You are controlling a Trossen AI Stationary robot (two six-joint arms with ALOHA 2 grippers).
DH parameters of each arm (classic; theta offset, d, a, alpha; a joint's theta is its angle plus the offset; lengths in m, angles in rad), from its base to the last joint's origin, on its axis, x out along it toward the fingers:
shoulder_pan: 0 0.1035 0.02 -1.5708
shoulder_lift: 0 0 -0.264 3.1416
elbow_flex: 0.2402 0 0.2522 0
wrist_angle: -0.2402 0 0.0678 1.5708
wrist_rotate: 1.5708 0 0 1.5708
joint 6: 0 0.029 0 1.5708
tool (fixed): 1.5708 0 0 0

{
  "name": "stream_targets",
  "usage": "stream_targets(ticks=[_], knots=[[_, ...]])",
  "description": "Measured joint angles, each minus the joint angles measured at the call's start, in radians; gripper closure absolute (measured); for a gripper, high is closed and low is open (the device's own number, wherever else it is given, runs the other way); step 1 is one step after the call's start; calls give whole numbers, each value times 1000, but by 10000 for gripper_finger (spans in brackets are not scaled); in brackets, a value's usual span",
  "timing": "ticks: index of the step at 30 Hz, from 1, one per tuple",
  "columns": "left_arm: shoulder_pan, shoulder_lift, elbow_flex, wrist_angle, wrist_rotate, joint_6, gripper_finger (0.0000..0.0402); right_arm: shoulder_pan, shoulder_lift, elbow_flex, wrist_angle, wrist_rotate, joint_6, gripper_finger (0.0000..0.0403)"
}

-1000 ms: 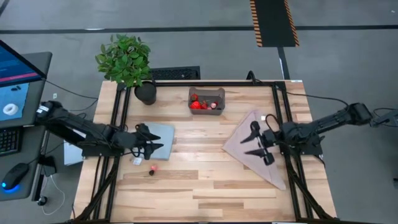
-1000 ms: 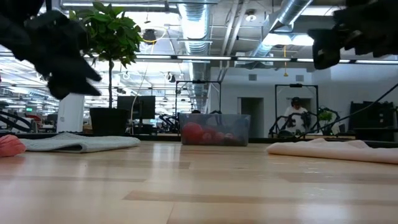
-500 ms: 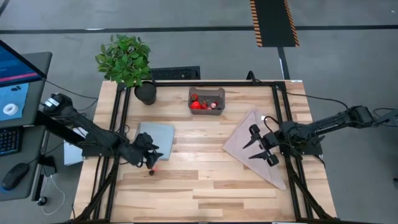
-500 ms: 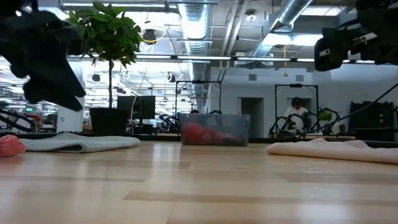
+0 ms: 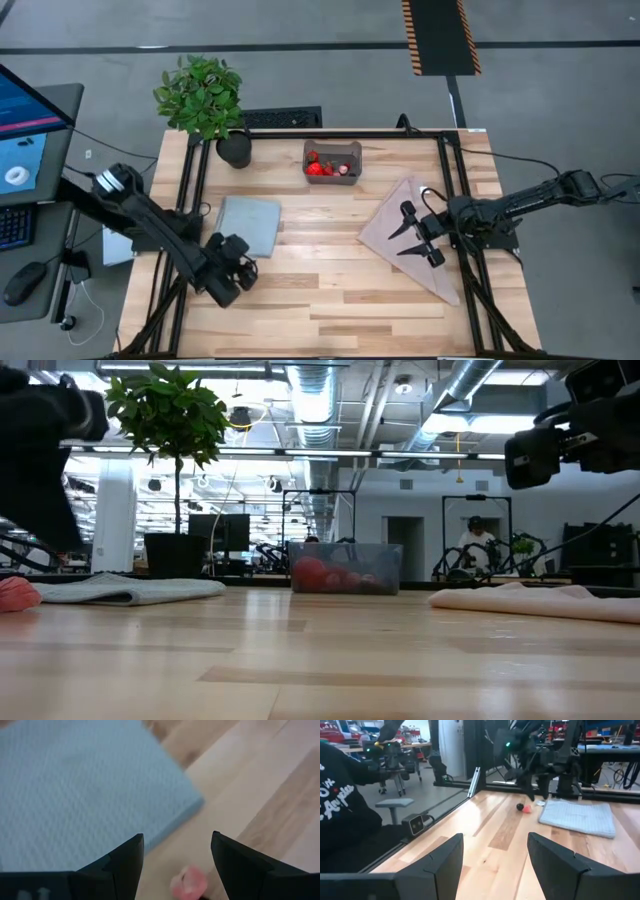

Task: Pick and placing Produce into tupperware
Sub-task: Put the peach into the black bin

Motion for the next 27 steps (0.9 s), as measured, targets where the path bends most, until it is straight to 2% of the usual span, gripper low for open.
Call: stream_targets(ticks=[6,11,27], knots=[[-27,181,97,-86,89,-117,182,0,0,0,0,1,-50,159],[-52,265,174,-135,108,-155,182,0,0,-1,0,1,-69,159],[-58,288,203,-190,132,-183,182,0,0,-1,-1,6,-67,159]])
